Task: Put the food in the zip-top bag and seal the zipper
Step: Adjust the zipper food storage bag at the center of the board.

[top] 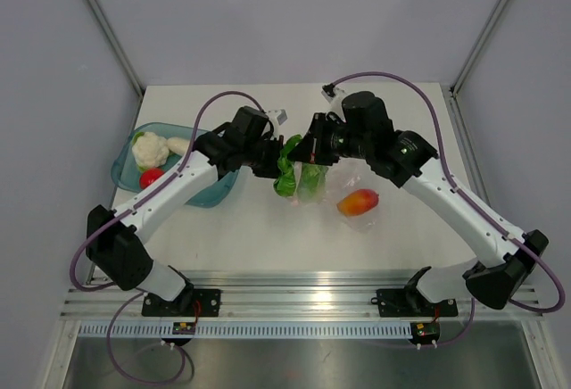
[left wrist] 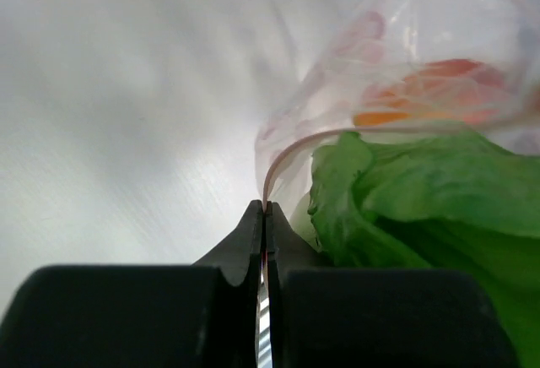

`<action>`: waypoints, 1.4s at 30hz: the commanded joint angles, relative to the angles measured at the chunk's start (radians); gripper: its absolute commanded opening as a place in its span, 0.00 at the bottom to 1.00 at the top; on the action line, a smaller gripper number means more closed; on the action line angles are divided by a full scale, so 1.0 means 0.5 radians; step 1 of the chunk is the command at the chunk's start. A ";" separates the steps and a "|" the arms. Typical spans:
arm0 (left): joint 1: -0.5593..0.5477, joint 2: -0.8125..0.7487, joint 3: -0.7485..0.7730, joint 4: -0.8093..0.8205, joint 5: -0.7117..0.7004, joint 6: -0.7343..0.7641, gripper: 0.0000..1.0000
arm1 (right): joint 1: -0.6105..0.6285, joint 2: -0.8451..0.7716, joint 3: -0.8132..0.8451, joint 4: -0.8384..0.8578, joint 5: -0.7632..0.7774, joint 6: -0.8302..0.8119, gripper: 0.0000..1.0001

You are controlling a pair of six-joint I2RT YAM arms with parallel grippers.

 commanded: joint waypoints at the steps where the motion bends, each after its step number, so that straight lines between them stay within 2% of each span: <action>1: -0.040 0.099 0.105 -0.147 -0.476 0.142 0.00 | 0.017 -0.158 -0.036 0.164 0.068 -0.018 0.02; 6: -0.086 0.045 0.246 -0.233 -0.559 0.179 0.00 | 0.014 -0.103 -0.177 -0.023 0.265 -0.024 0.01; 11: -0.043 -0.179 0.384 -0.212 -0.299 0.142 0.00 | -0.013 -0.024 -0.404 -0.130 0.513 -0.005 0.00; 14: -0.031 -0.189 0.357 -0.221 -0.280 0.169 0.00 | -0.020 0.032 -0.331 -0.204 0.532 0.007 0.00; 17: -0.012 -0.115 0.449 -0.383 -0.167 0.194 0.00 | 0.008 -0.072 -0.160 -0.103 0.355 0.010 0.00; 20: -0.012 -0.219 0.464 -0.304 -0.127 0.157 0.00 | 0.023 -0.137 -0.043 -0.100 0.372 -0.002 0.00; 23: -0.009 -0.220 0.428 -0.288 -0.167 0.179 0.00 | 0.023 -0.143 -0.125 -0.124 0.421 -0.048 0.02; 27: -0.003 -0.054 0.289 -0.242 -0.029 0.154 0.00 | 0.005 0.104 -0.196 -0.259 0.440 -0.085 0.00; 29: -0.003 -0.054 0.381 -0.252 0.020 0.139 0.00 | 0.017 0.127 -0.064 -0.333 0.388 -0.085 0.00; 31: -0.003 -0.127 0.516 -0.267 0.023 0.127 0.00 | 0.026 0.005 0.009 -0.254 0.366 -0.076 0.00; 32: -0.003 -0.143 0.686 -0.306 0.024 0.129 0.00 | 0.026 -0.038 0.107 -0.244 0.372 -0.073 0.00; 35: -0.003 -0.170 0.820 -0.362 0.021 0.148 0.00 | 0.029 -0.152 0.230 -0.229 0.394 -0.110 0.02; 38: 0.006 -0.152 0.579 -0.231 0.042 0.139 0.00 | 0.029 -0.180 0.050 -0.201 0.485 -0.140 0.04; 39: 0.021 -0.131 0.362 -0.175 0.075 0.102 0.00 | 0.029 -0.149 -0.033 -0.195 0.525 -0.153 0.03; 42: 0.034 -0.027 0.194 -0.046 0.128 0.068 0.00 | -0.001 0.031 -0.276 -0.219 0.661 -0.156 0.00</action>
